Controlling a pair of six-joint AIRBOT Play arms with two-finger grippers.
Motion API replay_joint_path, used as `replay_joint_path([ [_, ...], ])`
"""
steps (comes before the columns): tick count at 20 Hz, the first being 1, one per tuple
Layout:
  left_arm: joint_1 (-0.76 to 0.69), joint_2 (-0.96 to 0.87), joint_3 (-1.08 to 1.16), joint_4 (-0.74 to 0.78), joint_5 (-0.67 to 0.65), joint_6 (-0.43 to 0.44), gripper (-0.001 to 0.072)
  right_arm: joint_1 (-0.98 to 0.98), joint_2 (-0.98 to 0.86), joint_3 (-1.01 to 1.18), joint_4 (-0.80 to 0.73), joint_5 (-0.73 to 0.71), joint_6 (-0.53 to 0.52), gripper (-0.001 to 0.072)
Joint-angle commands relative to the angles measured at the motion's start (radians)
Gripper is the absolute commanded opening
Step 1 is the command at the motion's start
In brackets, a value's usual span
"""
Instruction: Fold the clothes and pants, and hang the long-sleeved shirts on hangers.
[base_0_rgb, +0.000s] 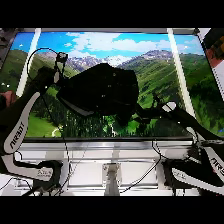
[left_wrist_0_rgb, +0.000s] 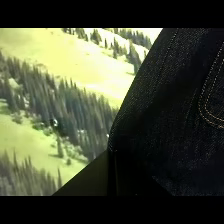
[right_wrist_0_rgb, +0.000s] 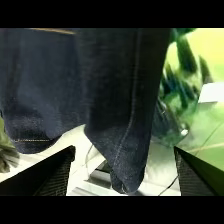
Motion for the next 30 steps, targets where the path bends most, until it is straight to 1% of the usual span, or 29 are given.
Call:
replay_joint_path([
  [1,0.001,-0.001,0.0,-0.003,0.0,0.001,0.0012,0.035,-0.029,-0.008,0.043,-0.028,0.038,0.0683],
  [3,0.001,-0.001,0.0,-0.003,0.0,0.0,0.0012,0.072,-0.055,0.004,0.048,-0.053,0.038,0.0676],
  [4,0.001,-0.001,0.0,-0.003,0.0,0.0,0.0012,0.085,-0.071,0.012,0.05,-0.058,0.038,0.0586],
  [5,0.001,-0.001,0.0,-0.003,0.0,0.001,0.0012,0.092,-0.082,0.018,0.05,-0.063,0.039,0.044],
  [6,0.002,-0.001,0.0,-0.003,-0.002,0.0,0.0012,0.095,-0.086,0.02,0.051,-0.066,0.039,0.024],
  [7,0.002,-0.001,0.0,-0.002,-0.011,0.001,0.0012,0.092,-0.084,0.023,0.05,-0.062,0.039,0.0019],
  [9,0.003,-0.005,0.0,-0.002,-0.062,0.014,0.0011,0.065,-0.068,0.037,0.027,-0.034,0.039,0.0013],
  [12,0.001,-0.015,-0.023,-0.006,-0.139,0.015,0.001,-0.047,-0.057,0.082,-0.069,0.011,0.047,0.0011],
  [15,-0.028,-0.014,-0.08,-0.053,-0.195,0.02,0.001,-0.194,-0.059,0.149,-0.138,-0.031,0.045,0.0011],
  [17,-0.069,-0.014,-0.109,-0.119,-0.219,0.06,0.001,-0.261,-0.081,0.214,-0.176,-0.043,0.041,0.0011],
  [19,-0.131,-0.014,-0.114,-0.179,-0.237,0.072,0.001,-0.282,-0.132,0.296,-0.217,-0.044,0.033,0.0012],
  [22,-0.252,-0.005,-0.114,-0.197,-0.244,0.072,0.001,-0.282,-0.257,0.453,-0.287,-0.053,0.034,0.0012],
  [24,-0.343,0.008,-0.114,-0.206,-0.256,0.072,0.001,-0.282,-0.352,0.562,-0.294,-0.066,0.035,0.0012],
  [28,-0.5,0.018,-0.114,-0.333,-0.265,0.072,0.0012,-0.281,-0.505,0.772,-0.294,-0.069,0.035,0.0015],
  [30,-0.564,0.019,-0.114,-0.392,-0.266,0.072,0.0012,-0.281,-0.54,0.85,-0.297,-0.094,0.034,0.0051],
])
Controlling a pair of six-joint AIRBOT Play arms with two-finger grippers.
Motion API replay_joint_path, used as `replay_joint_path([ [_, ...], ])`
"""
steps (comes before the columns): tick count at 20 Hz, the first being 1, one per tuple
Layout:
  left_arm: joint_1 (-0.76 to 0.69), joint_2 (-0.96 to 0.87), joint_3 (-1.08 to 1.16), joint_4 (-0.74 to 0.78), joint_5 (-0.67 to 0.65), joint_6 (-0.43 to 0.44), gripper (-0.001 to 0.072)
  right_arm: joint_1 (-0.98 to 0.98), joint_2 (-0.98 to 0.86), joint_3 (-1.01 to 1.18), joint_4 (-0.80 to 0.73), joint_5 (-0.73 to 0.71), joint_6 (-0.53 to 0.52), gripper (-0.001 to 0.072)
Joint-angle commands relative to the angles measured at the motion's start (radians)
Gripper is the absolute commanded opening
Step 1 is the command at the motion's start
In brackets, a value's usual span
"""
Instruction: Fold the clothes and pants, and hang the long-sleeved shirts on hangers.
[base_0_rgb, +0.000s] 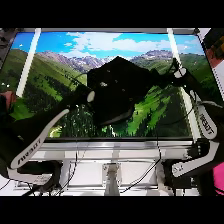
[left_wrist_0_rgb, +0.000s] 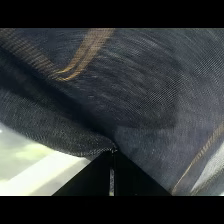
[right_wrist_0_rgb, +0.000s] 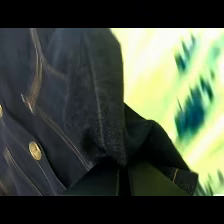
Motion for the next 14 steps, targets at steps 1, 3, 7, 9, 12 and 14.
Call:
replay_joint_path([
  [1,-0.124,0.004,0.0,-0.117,-0.008,0.001,0.0012,-0.002,-0.084,0.158,-0.019,-0.045,-0.001,0.0051],
  [3,-0.172,0.004,0.0,-0.136,-0.008,0.001,0.0159,-0.004,-0.089,0.212,-0.055,-0.082,0.0,0.0278],
  [7,-0.214,0.035,0.002,-0.139,-0.032,-0.003,0.0542,-0.01,-0.089,0.323,-0.146,-0.011,-0.001,0.0432],
  [9,-0.211,0.094,0.002,-0.116,-0.062,-0.003,0.0542,-0.02,-0.089,0.385,-0.165,0.079,-0.001,0.0427],
  [12,-0.197,0.2,0.002,0.092,-0.055,-0.003,0.0196,-0.024,-0.088,0.456,-0.166,0.263,-0.051,0.0018],
  [14,-0.151,0.242,0.002,0.219,0.001,-0.008,0.0013,-0.017,-0.088,0.462,-0.16,0.385,-0.084,0.0013],
])
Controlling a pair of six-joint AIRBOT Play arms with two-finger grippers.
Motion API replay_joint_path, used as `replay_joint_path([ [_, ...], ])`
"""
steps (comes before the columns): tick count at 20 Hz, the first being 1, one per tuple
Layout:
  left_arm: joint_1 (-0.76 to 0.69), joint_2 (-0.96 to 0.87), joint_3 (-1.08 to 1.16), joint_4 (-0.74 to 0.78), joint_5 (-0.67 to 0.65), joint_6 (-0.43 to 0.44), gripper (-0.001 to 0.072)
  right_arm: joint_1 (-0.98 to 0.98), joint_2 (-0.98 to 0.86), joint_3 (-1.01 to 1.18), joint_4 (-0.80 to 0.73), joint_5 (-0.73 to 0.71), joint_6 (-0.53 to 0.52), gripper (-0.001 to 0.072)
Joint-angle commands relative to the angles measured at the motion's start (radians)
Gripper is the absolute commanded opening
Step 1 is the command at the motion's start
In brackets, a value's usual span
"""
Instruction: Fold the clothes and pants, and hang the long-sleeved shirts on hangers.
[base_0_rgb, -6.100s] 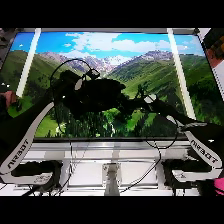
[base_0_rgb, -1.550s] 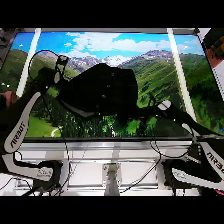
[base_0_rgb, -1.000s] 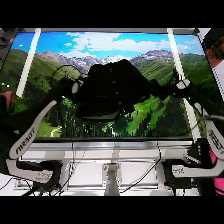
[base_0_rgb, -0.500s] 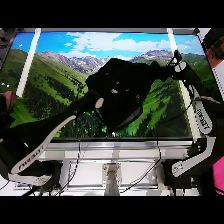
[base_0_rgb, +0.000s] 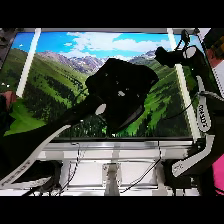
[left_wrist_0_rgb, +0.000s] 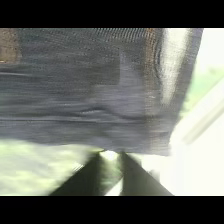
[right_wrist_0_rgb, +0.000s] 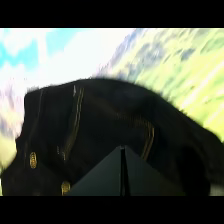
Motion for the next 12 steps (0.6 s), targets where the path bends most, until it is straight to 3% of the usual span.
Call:
replay_joint_path([
  [1,0.075,0.076,0.001,0.189,0.082,-0.011,0.0012,0.013,0.001,0.029,-0.008,0.243,-0.074,0.0011],
  [4,0.285,0.071,0.001,0.033,0.156,-0.005,0.0011,0.074,0.042,-0.084,0.045,0.309,-0.121,0.0011],
  [6,0.438,0.072,0.001,-0.177,0.188,0.116,0.0011,0.138,0.114,-0.246,0.13,0.256,-0.151,0.0011],
  [8,0.569,0.071,0.001,-0.369,0.19,0.229,0.0011,0.21,0.231,-0.481,0.269,0.123,-0.175,0.001],
  [12,0.691,0.071,0.001,-0.431,0.19,0.239,0.0011,0.343,0.536,-1.018,0.592,-0.189,-0.2,0.001],
])
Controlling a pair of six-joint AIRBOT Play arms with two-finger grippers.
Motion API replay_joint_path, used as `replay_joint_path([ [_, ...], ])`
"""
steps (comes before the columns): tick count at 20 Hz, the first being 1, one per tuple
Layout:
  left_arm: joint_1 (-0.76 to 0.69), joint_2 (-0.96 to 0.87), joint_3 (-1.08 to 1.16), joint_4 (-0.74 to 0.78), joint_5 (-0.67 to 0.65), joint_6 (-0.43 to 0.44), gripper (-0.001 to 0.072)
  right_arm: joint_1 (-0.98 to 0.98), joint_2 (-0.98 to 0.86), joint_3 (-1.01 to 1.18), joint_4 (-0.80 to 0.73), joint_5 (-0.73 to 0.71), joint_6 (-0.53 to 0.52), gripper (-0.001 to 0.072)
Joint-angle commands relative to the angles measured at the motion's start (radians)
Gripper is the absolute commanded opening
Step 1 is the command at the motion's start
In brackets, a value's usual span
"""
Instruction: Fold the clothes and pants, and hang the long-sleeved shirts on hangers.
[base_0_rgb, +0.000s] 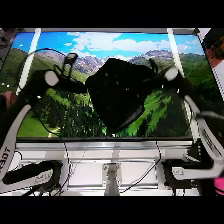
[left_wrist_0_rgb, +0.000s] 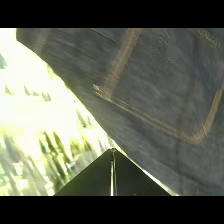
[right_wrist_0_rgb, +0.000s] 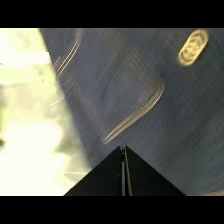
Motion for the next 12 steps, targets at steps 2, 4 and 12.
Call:
replay_joint_path([
  [2,0.112,0.002,0.001,-0.111,0.015,0.113,0.0012,0.181,0.329,-0.557,0.431,-0.248,0.004,0.0013],
  [4,0.106,0.002,0.001,-0.111,0.015,0.145,0.0012,0.292,0.398,-0.681,0.536,-0.286,0.153,0.0144],
  [12,0.103,0.002,0.001,-0.112,0.014,0.145,0.0012,0.539,0.299,-0.689,0.573,-0.451,0.457,0.0681],
])
